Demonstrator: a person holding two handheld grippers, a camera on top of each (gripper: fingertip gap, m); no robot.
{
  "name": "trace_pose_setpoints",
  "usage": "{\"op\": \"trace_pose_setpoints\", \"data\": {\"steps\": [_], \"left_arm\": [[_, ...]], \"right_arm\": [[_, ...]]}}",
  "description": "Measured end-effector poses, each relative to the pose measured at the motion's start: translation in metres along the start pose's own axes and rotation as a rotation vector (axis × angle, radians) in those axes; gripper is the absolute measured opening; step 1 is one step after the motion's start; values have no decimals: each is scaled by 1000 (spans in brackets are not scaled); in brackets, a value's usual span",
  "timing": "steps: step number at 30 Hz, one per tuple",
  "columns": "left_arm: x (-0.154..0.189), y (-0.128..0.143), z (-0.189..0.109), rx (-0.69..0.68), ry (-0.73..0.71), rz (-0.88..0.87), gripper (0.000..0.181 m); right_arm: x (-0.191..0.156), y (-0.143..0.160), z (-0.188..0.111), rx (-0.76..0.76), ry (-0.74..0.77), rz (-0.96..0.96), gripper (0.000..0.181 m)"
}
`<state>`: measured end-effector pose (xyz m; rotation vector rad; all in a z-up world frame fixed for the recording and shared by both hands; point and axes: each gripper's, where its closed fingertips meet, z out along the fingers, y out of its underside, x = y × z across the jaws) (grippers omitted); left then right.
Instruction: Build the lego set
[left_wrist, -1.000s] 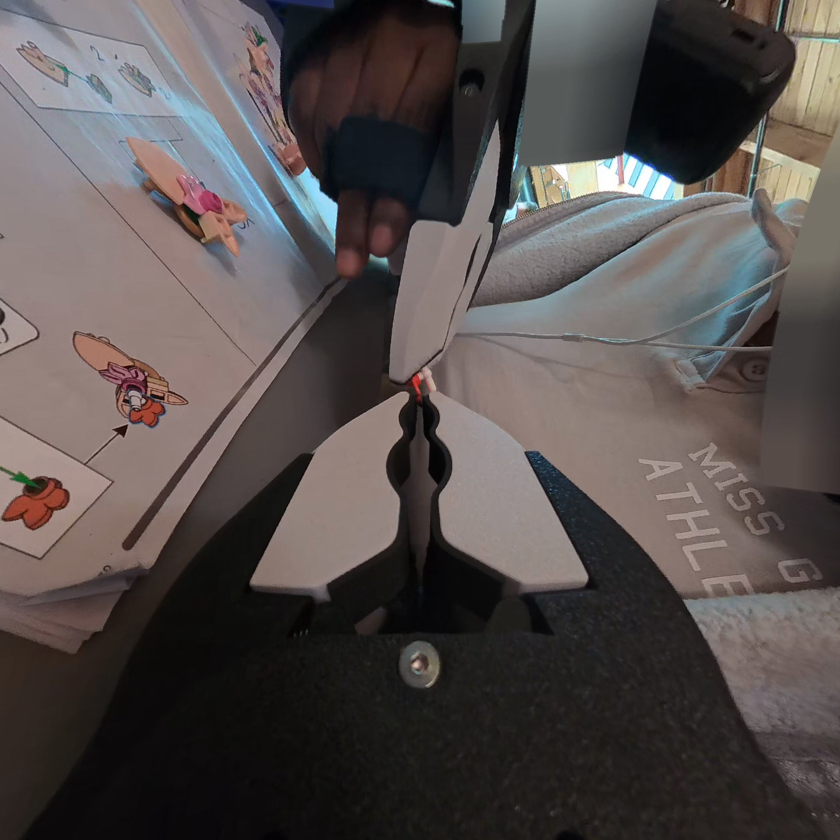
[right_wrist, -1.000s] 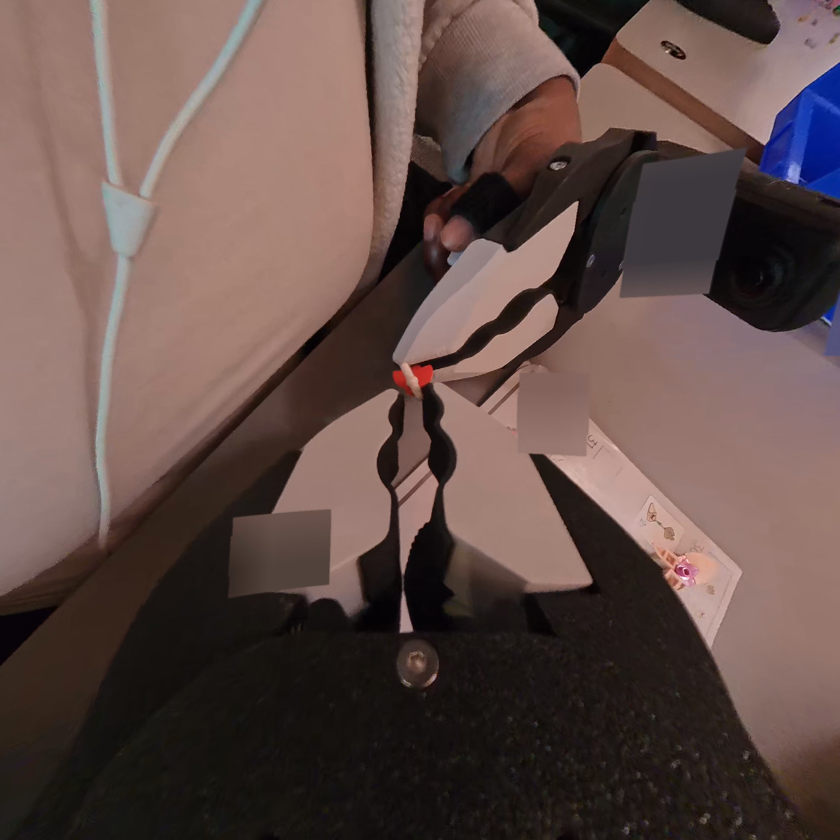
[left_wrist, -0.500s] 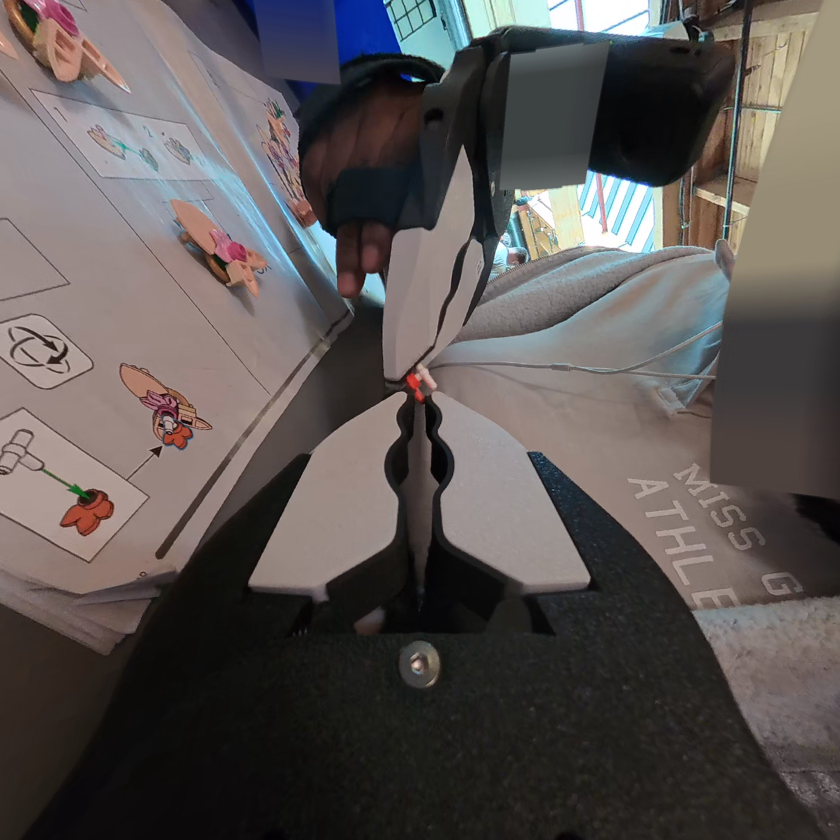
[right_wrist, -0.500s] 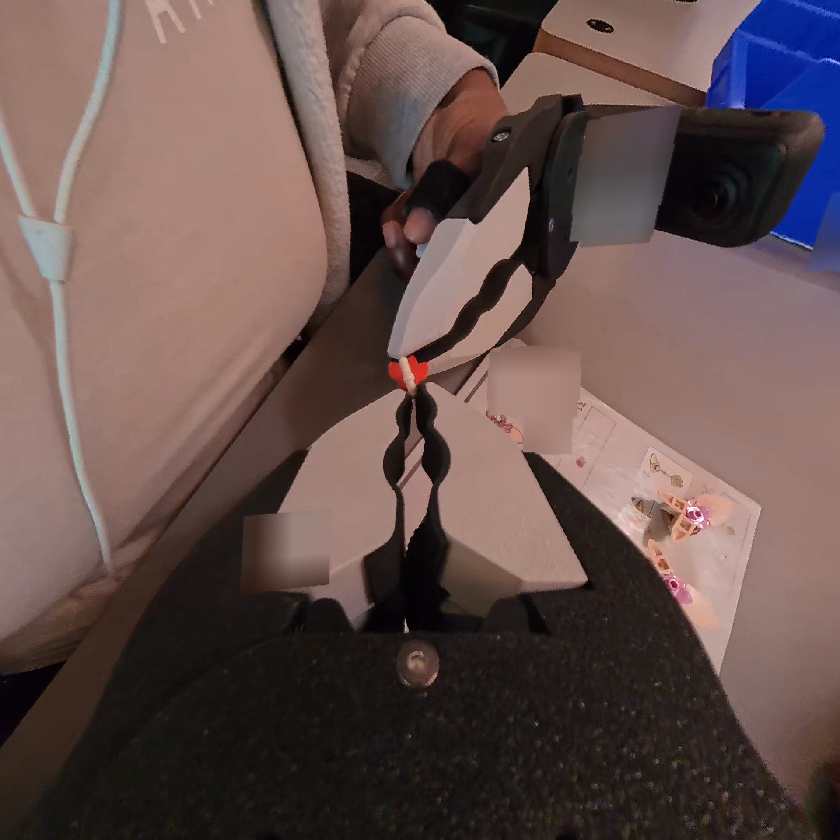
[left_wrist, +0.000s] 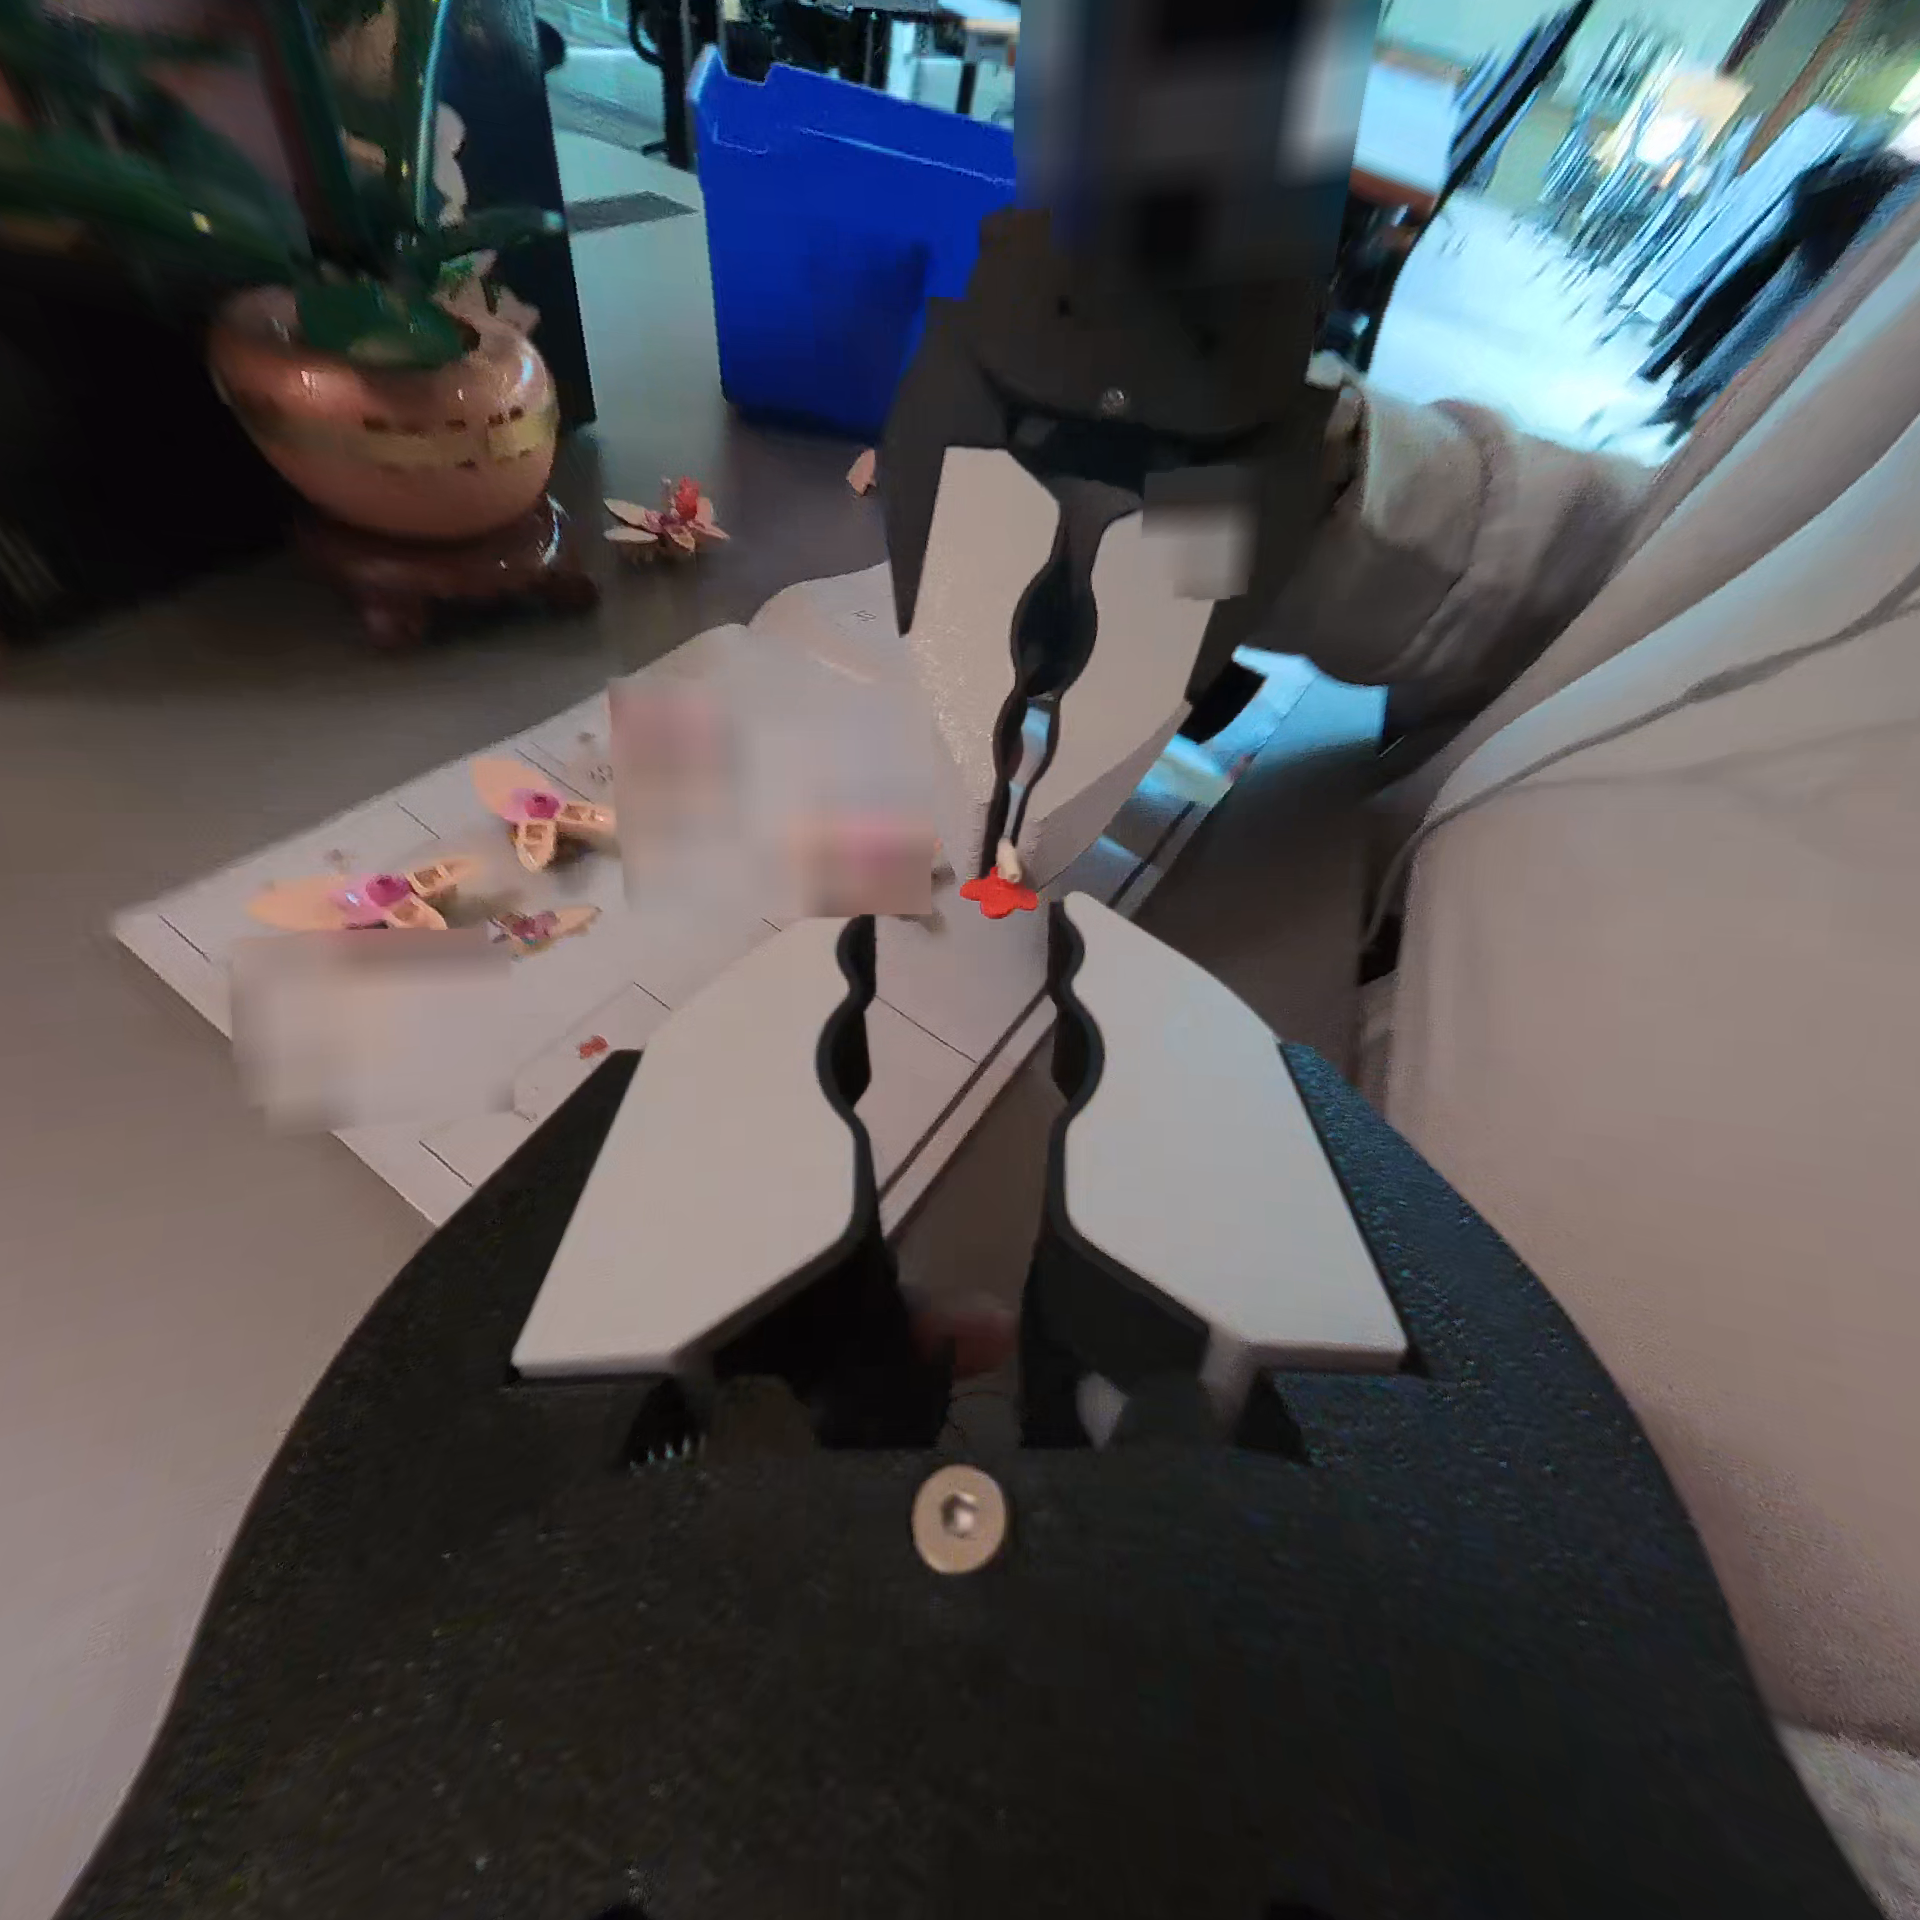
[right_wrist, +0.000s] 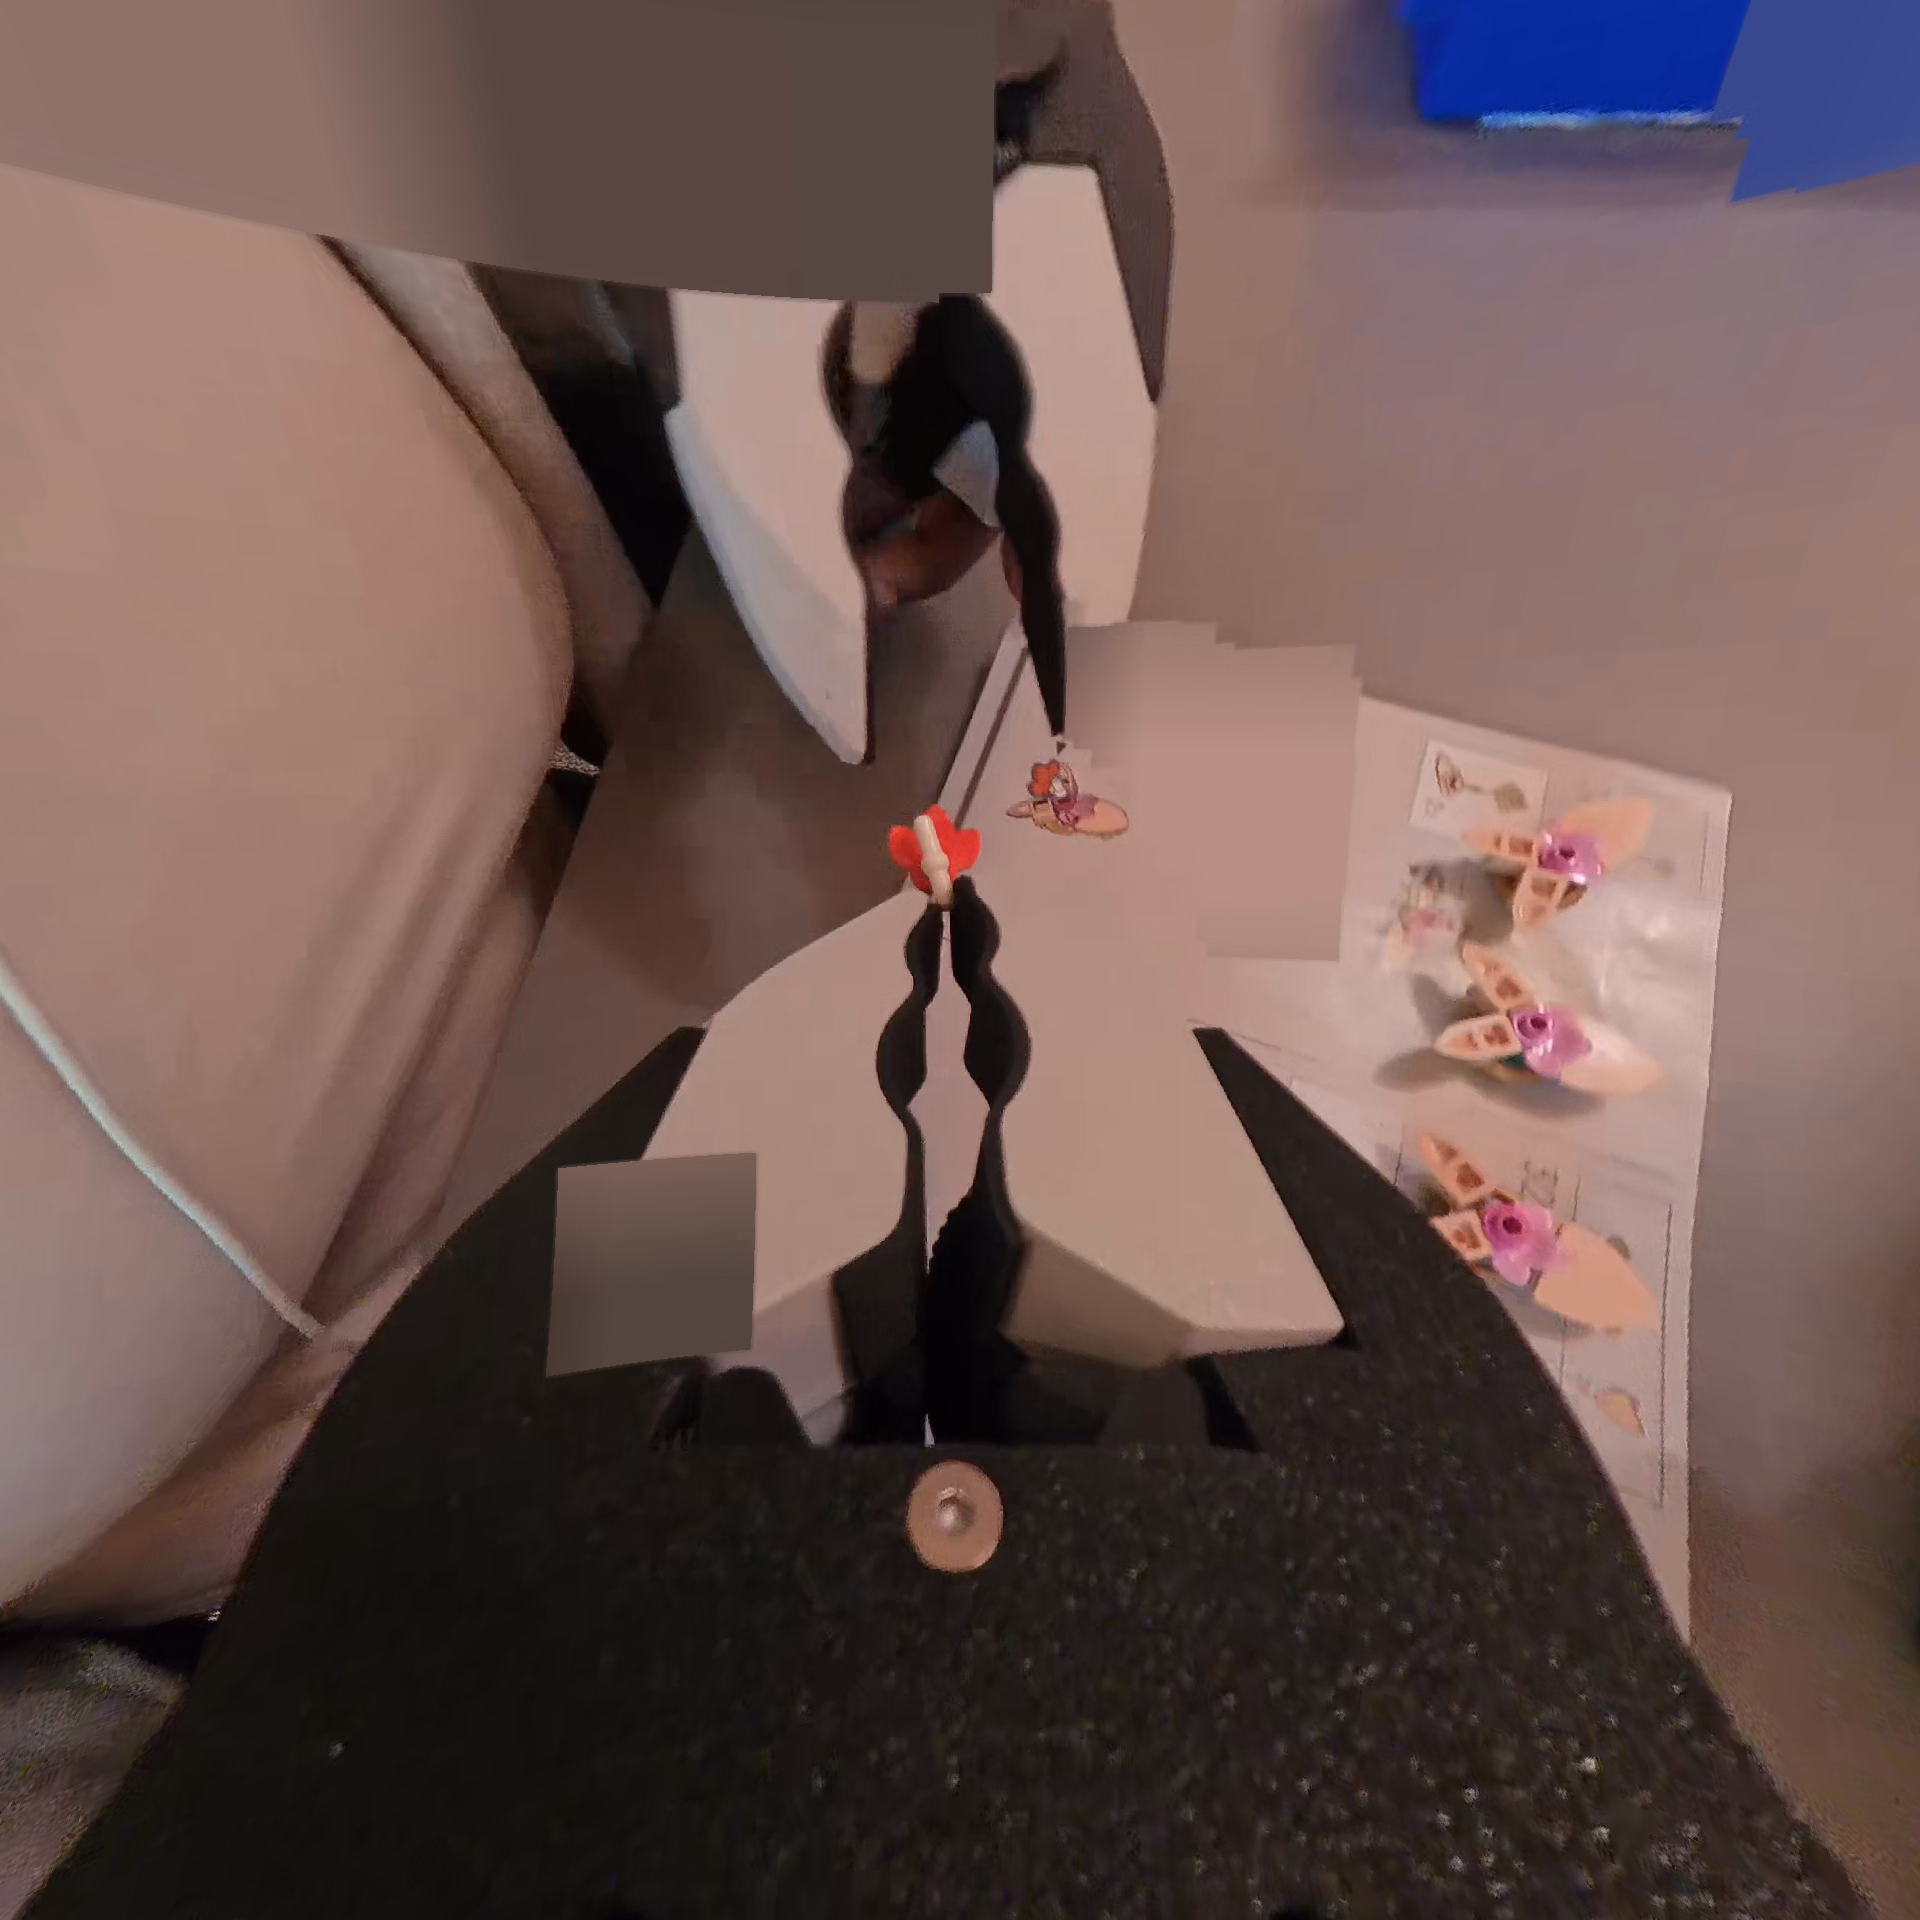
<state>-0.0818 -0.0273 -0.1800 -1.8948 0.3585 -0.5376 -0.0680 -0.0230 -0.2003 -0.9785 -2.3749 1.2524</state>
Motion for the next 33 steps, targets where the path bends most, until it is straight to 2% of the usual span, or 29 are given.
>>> {"op": "trace_pose_setpoints", "data": {"steps": [5, 10, 14, 19, 29, 33], "left_arm": [[2, 3, 13, -36, -97, 226, 24], [8, 6, 20, -61, -83, 305, 24], [9, 3, 22, -47, -83, 307, 17], [10, 4, 24, -49, -70, 289, 21], [17, 2, 23, -34, 2, 250, 15], [17, 3, 22, -39, 3, 242, 15]], "right_arm": [[1, 0, -2, 4, 10, 40, 2], [-2, 0, -2, 6, -11, 55, 2], [-2, 0, -1, 2, -9, 51, 2], [-2, 0, -2, 10, -9, 27, 2], [-5, -4, -4, 30, -15, -78, 2], [-5, -4, -4, 31, -15, -51, 3]]}}
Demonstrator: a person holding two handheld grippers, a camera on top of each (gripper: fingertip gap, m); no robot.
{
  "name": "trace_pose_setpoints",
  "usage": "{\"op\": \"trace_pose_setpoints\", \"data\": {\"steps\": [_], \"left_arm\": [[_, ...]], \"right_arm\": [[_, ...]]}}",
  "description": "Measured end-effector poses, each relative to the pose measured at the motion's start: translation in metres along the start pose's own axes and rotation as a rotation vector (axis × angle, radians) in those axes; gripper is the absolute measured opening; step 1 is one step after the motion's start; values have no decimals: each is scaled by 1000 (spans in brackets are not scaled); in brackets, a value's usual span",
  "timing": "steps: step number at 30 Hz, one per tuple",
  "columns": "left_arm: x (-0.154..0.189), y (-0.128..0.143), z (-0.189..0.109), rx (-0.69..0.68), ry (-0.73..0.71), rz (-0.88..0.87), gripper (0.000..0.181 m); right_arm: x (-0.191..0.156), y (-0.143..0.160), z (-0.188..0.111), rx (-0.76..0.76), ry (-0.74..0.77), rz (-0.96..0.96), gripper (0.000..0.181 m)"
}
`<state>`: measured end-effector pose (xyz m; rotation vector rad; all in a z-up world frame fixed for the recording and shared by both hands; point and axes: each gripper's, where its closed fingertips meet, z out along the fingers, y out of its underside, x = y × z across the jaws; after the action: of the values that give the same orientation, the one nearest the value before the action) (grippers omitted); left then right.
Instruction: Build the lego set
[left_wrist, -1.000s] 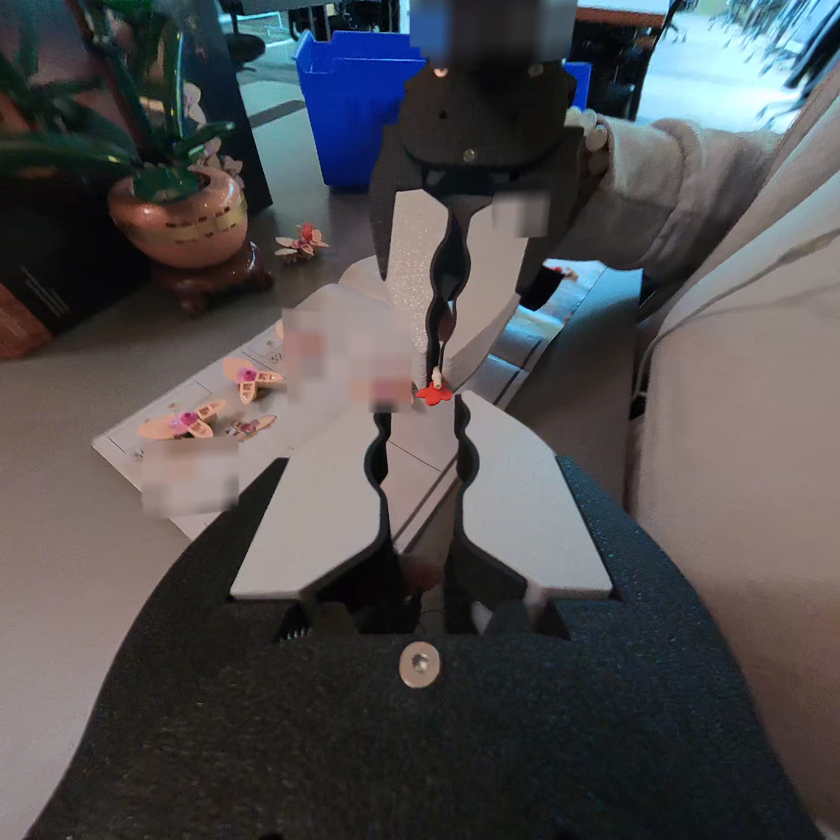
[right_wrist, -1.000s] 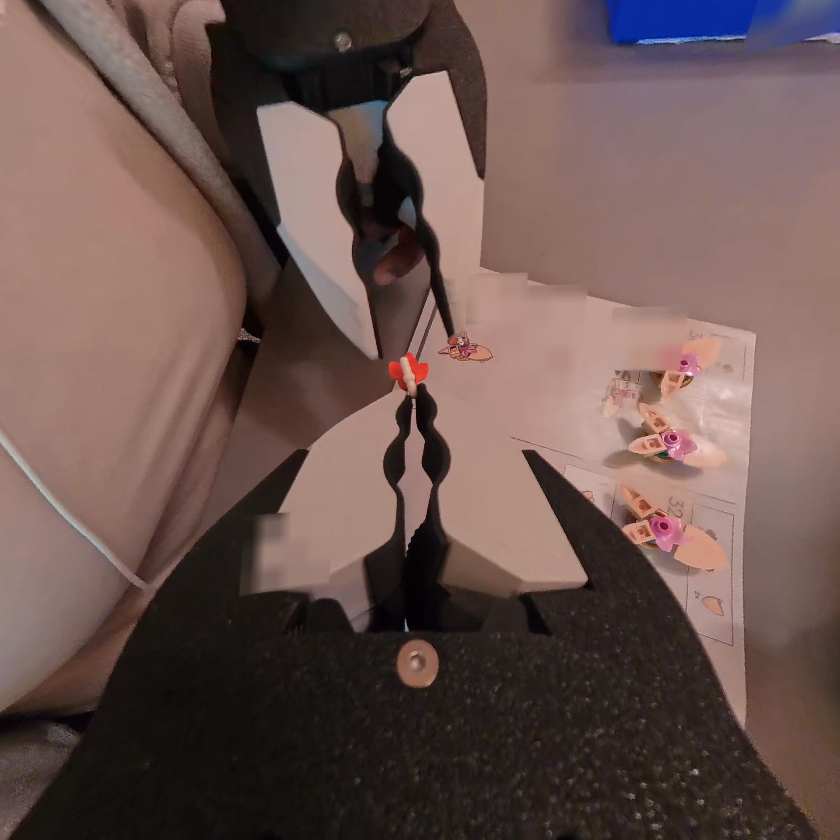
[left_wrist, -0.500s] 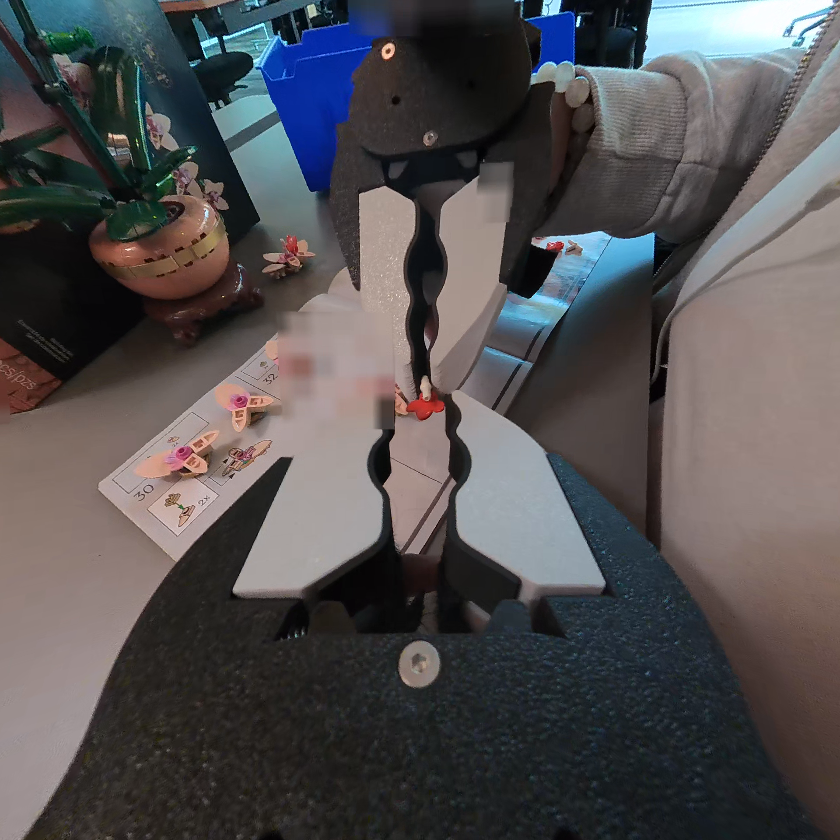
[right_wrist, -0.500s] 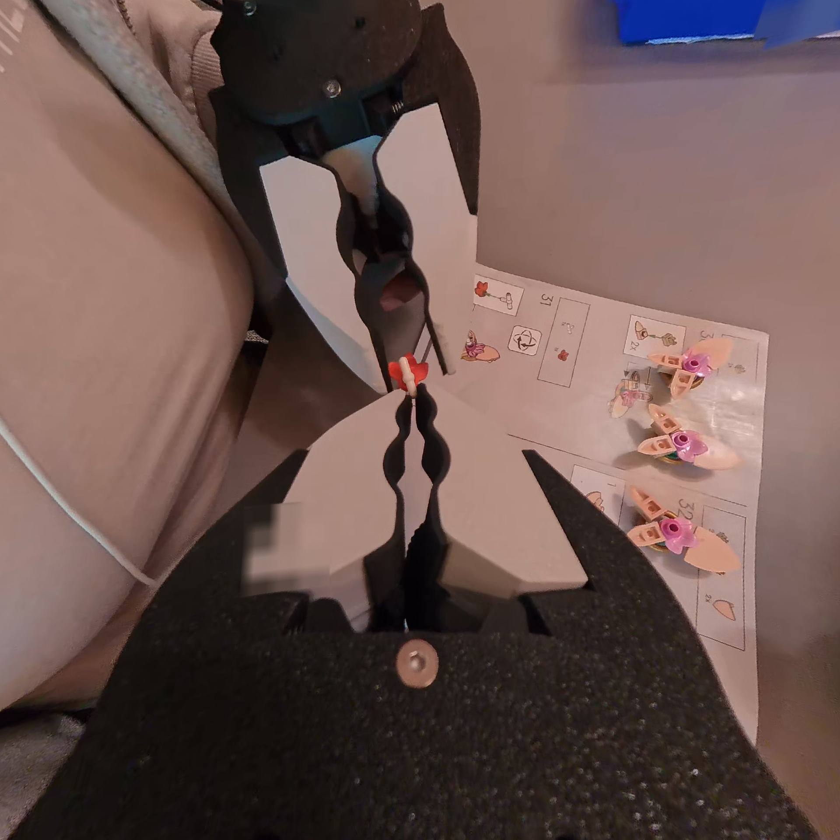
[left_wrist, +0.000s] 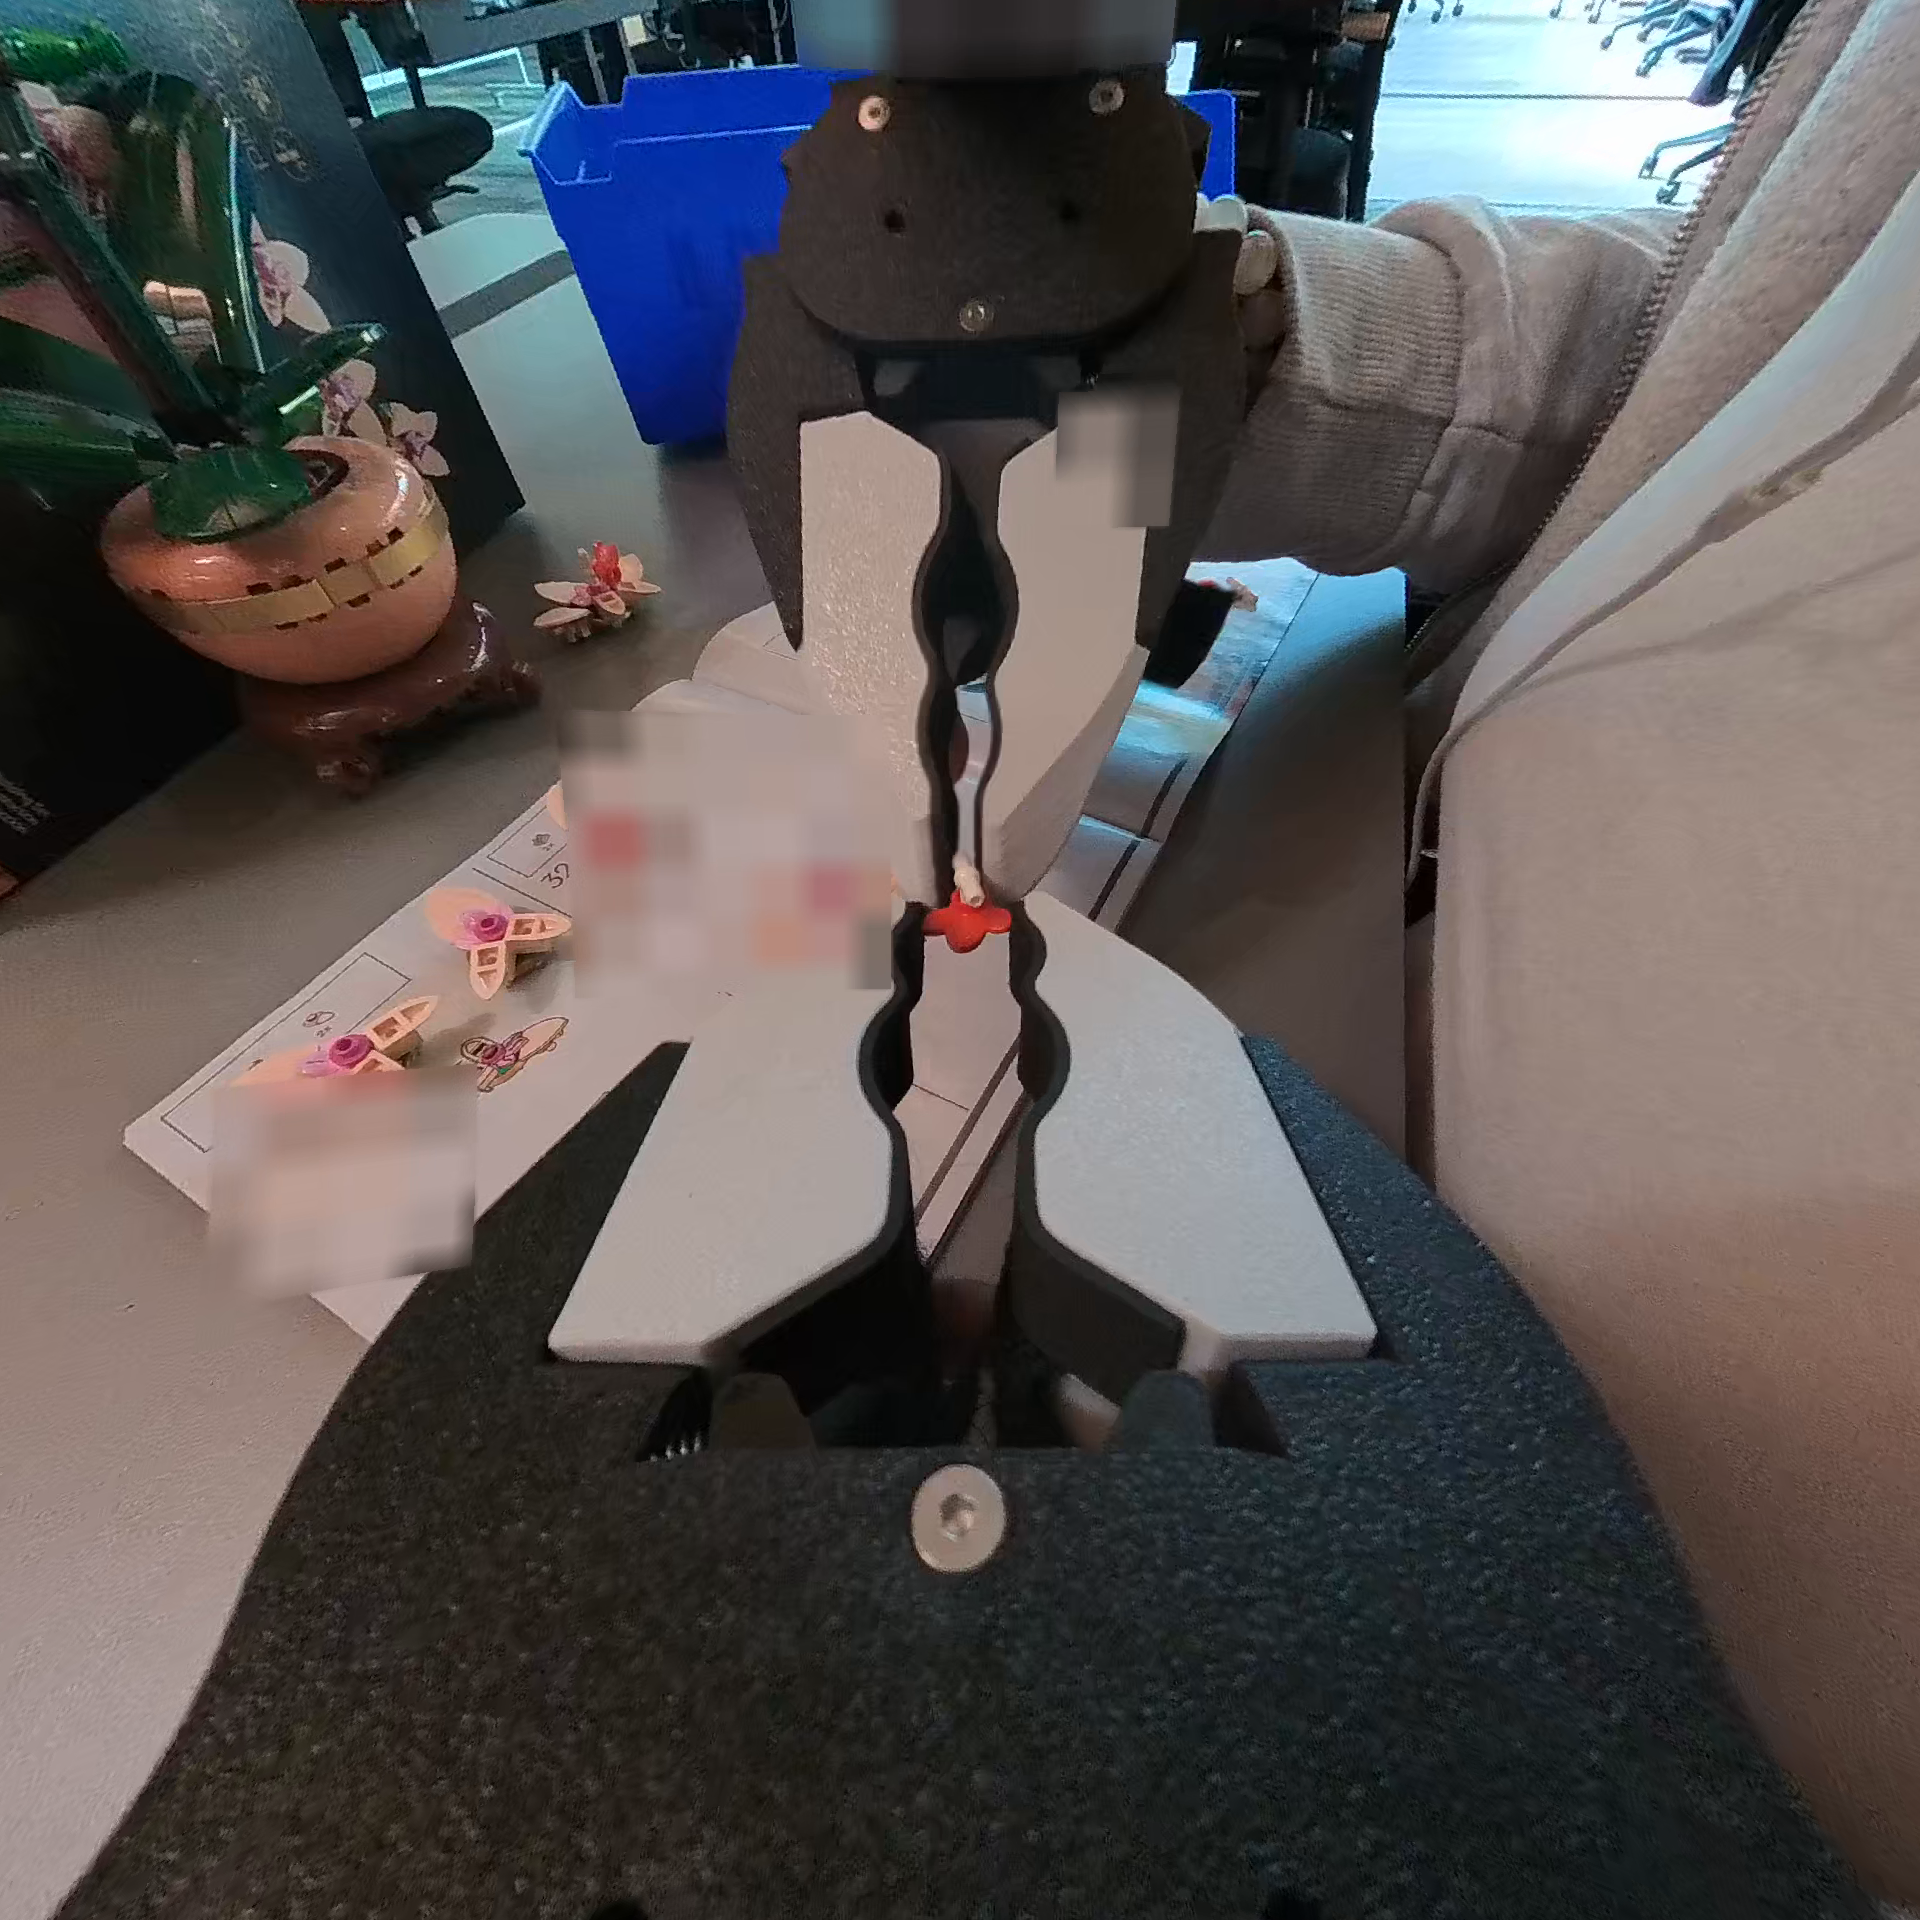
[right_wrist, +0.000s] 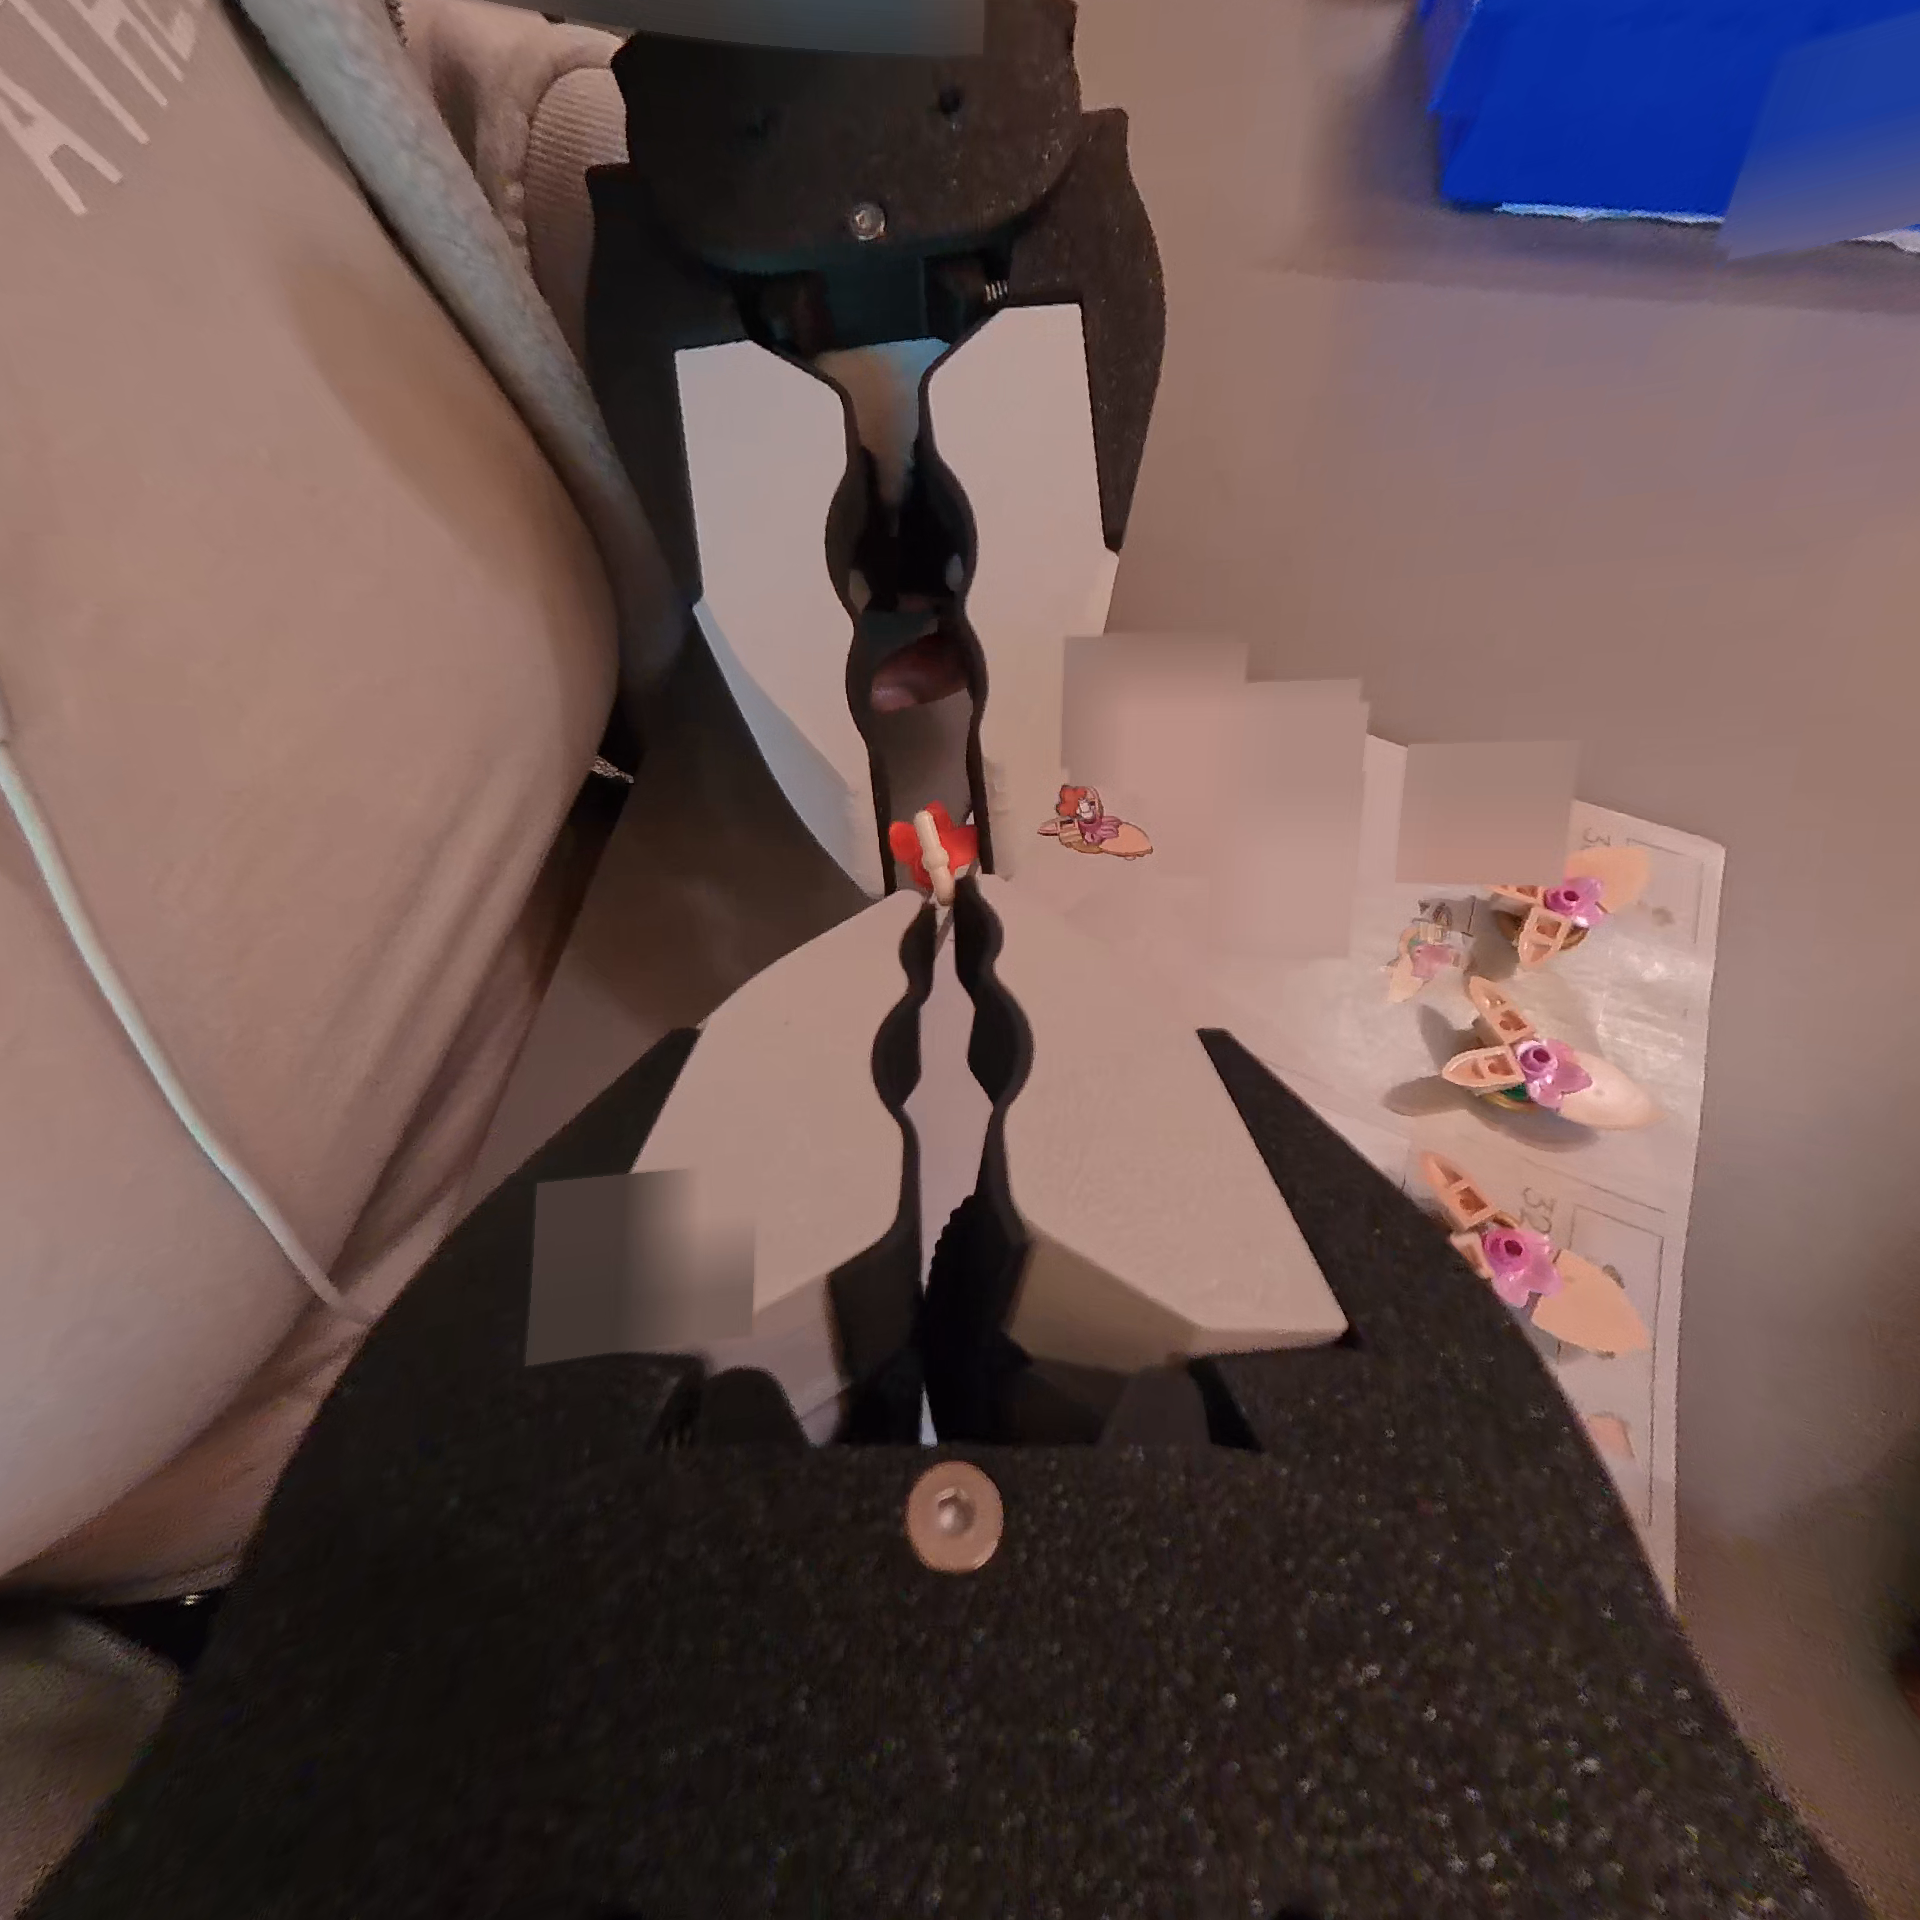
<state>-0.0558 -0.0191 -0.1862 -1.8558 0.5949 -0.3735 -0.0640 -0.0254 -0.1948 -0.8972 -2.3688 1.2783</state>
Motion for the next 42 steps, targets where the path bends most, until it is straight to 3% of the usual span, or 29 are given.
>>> {"op": "trace_pose_setpoints", "data": {"steps": [3, 9, 15, 18, 30, 34, 42], "left_arm": [[-6, 3, -3, -25, -40, 0, 15], [-18, 9, -11, -43, -110, -35, 15], [-31, 14, -30, -57, -231, -77, 15], [-30, 17, -39, -59, -271, -86, 15], [-34, 27, -53, -65, -320, -102, 15], [-36, 30, -54, -79, -337, -97, 15], [-35, 29, -36, -110, -361, -81, 15]], "right_arm": [[7, 11, -10, -49, 34, 39, 20], [44, 36, -41, -117, 96, 119, 16], [58, 46, -16, -183, -74, 468, 22], [57, 52, -8, -245, -117, 527, 22], [53, 48, -2, -197, -234, 687, 14], [53, 43, -6, -145, -217, 676, 3], [47, 39, -18, -24, -81, 698, 1]]}}
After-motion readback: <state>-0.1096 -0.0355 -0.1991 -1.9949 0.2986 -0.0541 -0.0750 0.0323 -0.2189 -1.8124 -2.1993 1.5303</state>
